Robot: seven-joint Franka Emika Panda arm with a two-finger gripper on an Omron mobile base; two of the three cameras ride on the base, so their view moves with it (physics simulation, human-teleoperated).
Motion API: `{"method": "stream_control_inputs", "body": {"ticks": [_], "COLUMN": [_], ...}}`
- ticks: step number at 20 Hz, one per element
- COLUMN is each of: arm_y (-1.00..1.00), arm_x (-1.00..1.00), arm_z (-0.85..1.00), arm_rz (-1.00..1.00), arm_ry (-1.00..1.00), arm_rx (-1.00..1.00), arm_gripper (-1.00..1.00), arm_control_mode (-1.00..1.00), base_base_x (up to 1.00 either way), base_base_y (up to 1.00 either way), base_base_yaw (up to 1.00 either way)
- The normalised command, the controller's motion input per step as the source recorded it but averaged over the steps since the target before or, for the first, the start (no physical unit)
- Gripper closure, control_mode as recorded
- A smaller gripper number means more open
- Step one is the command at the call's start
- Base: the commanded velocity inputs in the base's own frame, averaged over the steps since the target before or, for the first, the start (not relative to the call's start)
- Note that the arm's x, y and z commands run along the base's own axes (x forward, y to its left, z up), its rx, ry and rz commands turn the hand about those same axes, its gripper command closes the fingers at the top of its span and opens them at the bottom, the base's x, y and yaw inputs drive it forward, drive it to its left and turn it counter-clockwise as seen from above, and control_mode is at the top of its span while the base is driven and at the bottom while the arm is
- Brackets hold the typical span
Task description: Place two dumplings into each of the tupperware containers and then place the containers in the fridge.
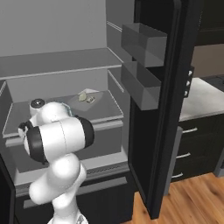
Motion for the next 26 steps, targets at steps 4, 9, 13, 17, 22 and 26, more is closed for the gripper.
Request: {"method": "stream_control_inputs", "body": {"ticks": [4, 9, 13, 17, 22, 26], "arm_y": [0.36, 0.25, 0.00, -0.16, -0.30, -0.90], "arm_x": [0.25, 0.20, 0.52, 0.53, 0.38, 0.02], "arm_z": [0.78, 0.51, 0.05, 0.00, 0.11, 0.58], "arm_rz": [0.53, 0.58, 0.59, 0.59, 0.59, 0.44], "arm_ry": [0.17, 0.01, 0.00, -0.01, -0.11, -0.25], "arm_rx": [-0.25, -0.26, -0.17, -0.06, -0.01, 0.03], "arm_gripper": [1.00, 1.00, -1.00, -1.00, -1.00, -1.00], "arm_control_mode": [-1.00, -1.00, -1.00, -1.00, -1.00, -1.00], "base_base_x": [0.00, 0.00, 0.00, 0.00, 0.00, 0.00], "base_base_y": [0.00, 0.00, 0.00, 0.00, 0.00, 0.00], "base_base_yaw": [0.00, 0.00, 0.00, 0.00, 0.00, 0.00]}}
